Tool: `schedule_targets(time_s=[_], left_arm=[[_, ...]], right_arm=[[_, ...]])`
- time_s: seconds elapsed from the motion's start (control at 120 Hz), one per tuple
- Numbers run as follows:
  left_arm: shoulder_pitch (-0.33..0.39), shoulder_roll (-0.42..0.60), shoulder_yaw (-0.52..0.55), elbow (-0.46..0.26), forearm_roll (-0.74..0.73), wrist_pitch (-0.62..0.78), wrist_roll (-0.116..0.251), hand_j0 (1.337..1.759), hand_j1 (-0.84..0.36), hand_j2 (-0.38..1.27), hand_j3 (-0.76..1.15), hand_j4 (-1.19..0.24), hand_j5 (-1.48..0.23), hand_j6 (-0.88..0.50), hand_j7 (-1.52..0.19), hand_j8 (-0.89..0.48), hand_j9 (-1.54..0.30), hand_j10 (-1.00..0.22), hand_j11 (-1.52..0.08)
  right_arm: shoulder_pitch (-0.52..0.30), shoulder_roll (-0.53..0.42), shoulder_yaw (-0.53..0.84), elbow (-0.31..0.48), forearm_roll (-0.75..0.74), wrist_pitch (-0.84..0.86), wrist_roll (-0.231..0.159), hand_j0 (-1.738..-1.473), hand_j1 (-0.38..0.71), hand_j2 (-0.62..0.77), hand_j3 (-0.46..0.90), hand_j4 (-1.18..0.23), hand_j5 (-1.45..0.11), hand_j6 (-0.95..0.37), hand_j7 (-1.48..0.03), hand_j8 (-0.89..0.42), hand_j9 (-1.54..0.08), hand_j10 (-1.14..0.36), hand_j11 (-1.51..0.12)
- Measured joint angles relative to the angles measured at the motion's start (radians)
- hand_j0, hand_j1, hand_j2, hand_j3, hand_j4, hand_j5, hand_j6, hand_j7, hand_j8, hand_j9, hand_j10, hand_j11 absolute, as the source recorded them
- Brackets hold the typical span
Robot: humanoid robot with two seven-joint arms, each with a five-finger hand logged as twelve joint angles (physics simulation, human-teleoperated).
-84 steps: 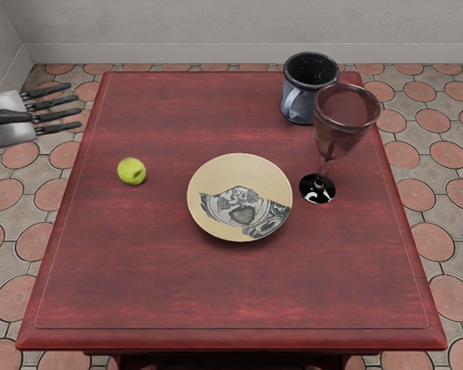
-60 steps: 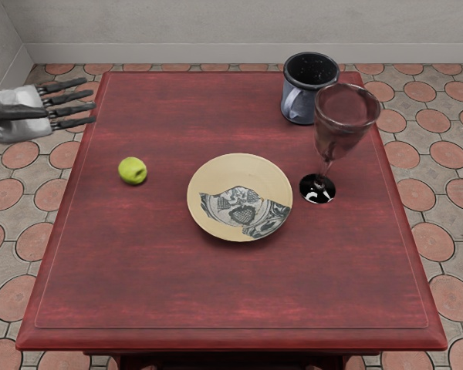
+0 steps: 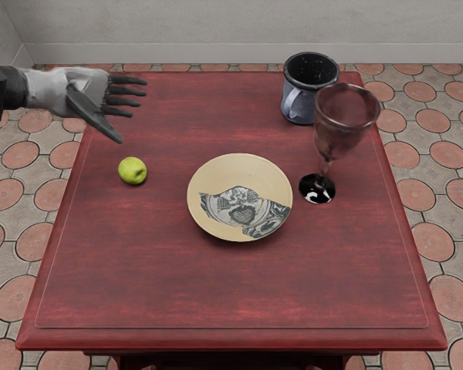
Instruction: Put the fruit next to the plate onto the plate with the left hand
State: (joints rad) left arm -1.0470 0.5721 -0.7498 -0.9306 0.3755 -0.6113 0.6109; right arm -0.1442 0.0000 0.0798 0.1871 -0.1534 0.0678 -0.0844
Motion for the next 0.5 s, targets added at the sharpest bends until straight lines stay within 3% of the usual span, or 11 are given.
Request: schedule_targets(time_s=[0.067, 0.133, 0.283, 0.5], left_arm=[[0.009, -0.028, 0.001, -0.038, 0.17, 0.0, 0.0, 1.658, 0.3, 0.01, 0.0, -0.04, -0.05, -0.04, -0.05, -0.04, -0.05, -0.04, -0.05], [0.018, -0.002, 0.018, -0.12, 0.3, 0.0, 0.0, 1.658, 0.29, 0.01, 0.0, -0.05, -0.06, -0.05, -0.06, -0.05, -0.06, -0.05, -0.06], [0.009, 0.019, 0.113, -0.292, 0.473, 0.057, 0.0, 1.658, 0.28, 0.01, 0.0, -0.06, -0.08, -0.06, -0.08, -0.06, -0.08, -0.06, -0.08], [-0.025, -0.057, 0.269, -0.369, 0.704, 0.307, 0.0, 1.658, 0.27, 0.01, 0.0, -0.07, -0.09, -0.07, -0.09, -0.07, -0.09, -0.07, -0.09]], right_arm=[[0.0, 0.0, 0.0, 0.0, 0.0, 0.0, 0.0, -1.658, -0.32, 0.0, 0.0, -0.02, -0.03, -0.02, -0.03, -0.02, -0.03, -0.02, -0.03], [0.0, 0.0, 0.0, 0.0, 0.0, 0.0, 0.0, -1.658, -0.32, 0.0, 0.0, -0.02, -0.03, -0.02, -0.03, -0.02, -0.03, -0.02, -0.03], [0.0, 0.0, 0.0, 0.0, 0.0, 0.0, 0.0, -1.658, -0.32, 0.0, 0.0, -0.02, -0.03, -0.02, -0.03, -0.02, -0.03, -0.02, -0.03], [0.0, 0.0, 0.0, 0.0, 0.0, 0.0, 0.0, -1.658, -0.32, 0.0, 0.0, -0.02, -0.03, -0.02, -0.03, -0.02, -0.03, -0.02, -0.03]])
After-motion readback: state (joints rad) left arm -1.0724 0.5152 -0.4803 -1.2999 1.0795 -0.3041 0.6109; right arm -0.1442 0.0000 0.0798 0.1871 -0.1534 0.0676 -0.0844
